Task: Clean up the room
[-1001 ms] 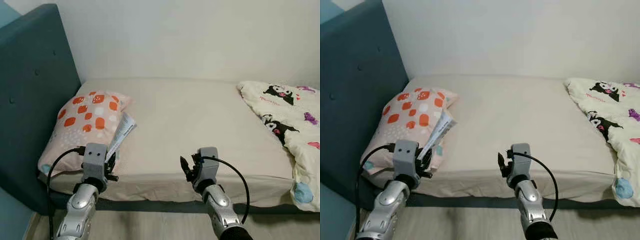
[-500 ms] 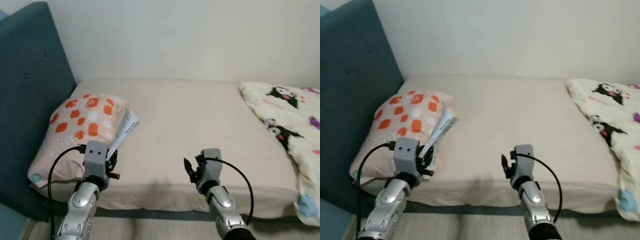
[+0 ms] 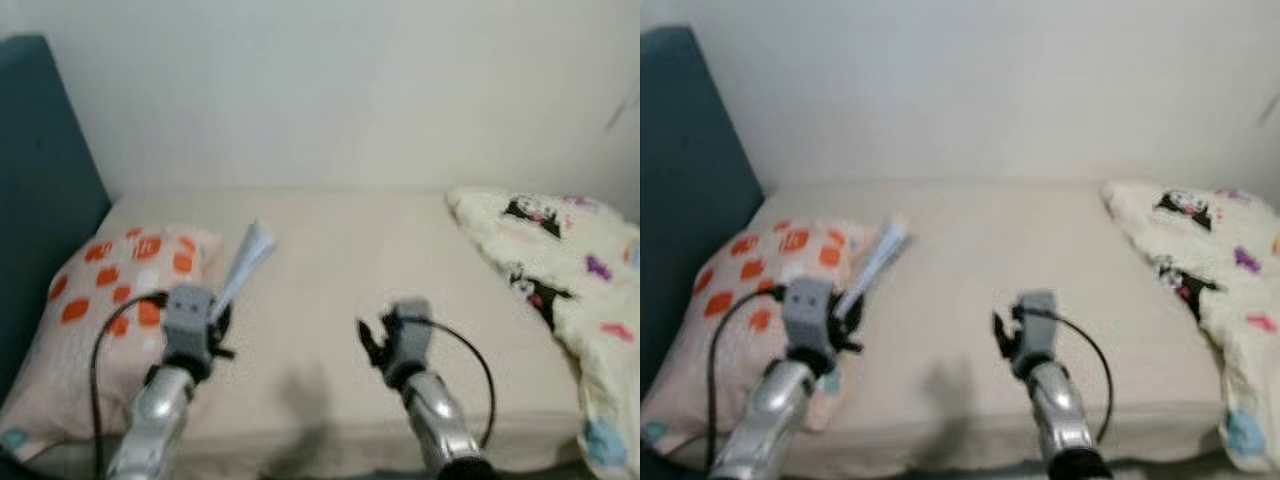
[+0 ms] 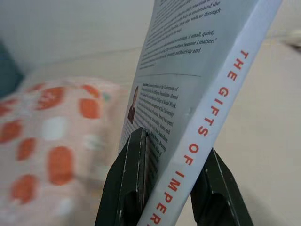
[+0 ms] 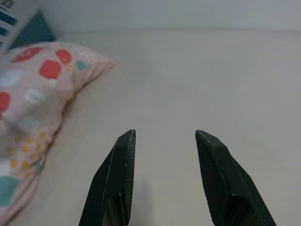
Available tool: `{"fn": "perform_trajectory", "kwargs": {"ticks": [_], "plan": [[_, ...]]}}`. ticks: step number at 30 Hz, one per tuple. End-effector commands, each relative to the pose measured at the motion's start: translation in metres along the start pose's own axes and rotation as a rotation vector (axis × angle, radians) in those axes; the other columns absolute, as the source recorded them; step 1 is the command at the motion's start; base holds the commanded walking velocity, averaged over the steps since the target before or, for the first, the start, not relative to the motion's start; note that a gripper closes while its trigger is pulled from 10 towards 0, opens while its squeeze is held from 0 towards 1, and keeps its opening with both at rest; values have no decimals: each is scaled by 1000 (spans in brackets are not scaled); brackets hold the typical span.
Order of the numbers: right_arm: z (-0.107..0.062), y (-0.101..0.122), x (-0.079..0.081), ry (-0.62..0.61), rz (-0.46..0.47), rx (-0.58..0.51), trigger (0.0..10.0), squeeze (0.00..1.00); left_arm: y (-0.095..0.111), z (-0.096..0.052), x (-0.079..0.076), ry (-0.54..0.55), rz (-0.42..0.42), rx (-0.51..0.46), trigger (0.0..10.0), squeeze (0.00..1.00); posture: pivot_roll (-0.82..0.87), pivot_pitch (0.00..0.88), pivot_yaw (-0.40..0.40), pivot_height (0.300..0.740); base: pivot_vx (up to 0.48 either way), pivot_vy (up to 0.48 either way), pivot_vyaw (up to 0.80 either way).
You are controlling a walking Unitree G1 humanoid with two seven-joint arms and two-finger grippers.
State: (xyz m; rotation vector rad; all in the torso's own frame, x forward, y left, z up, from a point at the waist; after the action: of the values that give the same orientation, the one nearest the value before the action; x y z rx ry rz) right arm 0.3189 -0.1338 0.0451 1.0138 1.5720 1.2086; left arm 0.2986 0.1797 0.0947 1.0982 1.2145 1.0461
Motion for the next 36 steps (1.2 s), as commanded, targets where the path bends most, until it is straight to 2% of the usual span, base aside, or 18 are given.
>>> {"fn": "perform_trajectory", "kwargs": {"ticks": [1, 13, 17, 21, 23, 25, 36], "plan": [[-6, -9, -7, -17, -5, 35, 10000, 0, 0, 0, -5, -15, -16, -4, 10000, 0, 30, 94, -64, 740, 0, 0, 0], [-7, -12, -5, -11, -2, 49, 10000, 0, -2, -1, -2, -2, -6, 7, 10000, 0, 31, 100, -64, 740, 0, 0, 0], [-8, -16, -6, -12, -10, 74, 10000, 0, -8, 0, 1, 14, 18, 52, 10000, 0, 31, 108, -61, 740, 0, 0, 0], [-8, -16, -7, -13, -12, 73, 10000, 0, -9, 0, 1, 16, 43, 59, 10000, 0, 31, 108, -61, 740, 0, -480, 0], [-8, -15, -8, -16, -12, 70, 10000, 0, -10, 1, 1, 23, 41, 61, 10000, 0, 28, 112, -60, 740, 0, 0, 0], [-6, -12, -11, -24, -12, 66, 10000, 0, -17, 4, -3, 31, 1, 107, 10000, 0, 26, 118, -59, 740, 0, 0, 0], [-3, -7, -17, -43, 5, 61, 10000, 0, -17, 7, -5, 43, -33, 117, 10000, 0, 27, 121, -57, 740, 0, 0, 0]]}}
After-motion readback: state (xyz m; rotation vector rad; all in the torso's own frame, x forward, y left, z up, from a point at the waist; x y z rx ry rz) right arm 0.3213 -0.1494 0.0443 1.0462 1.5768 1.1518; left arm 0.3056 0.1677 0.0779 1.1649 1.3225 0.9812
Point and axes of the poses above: a point about 5 cm out from each wrist's last joint towards the gripper, its own z axis pointing out of the wrist towards the gripper, its own y axis along the axis of the wrist's last joint, x = y × z, the point moved 1 cm from there along z, pointing out of the wrist towards the gripper, and after that the axes turned 13 degrees about -z, right-handed, at the moved point
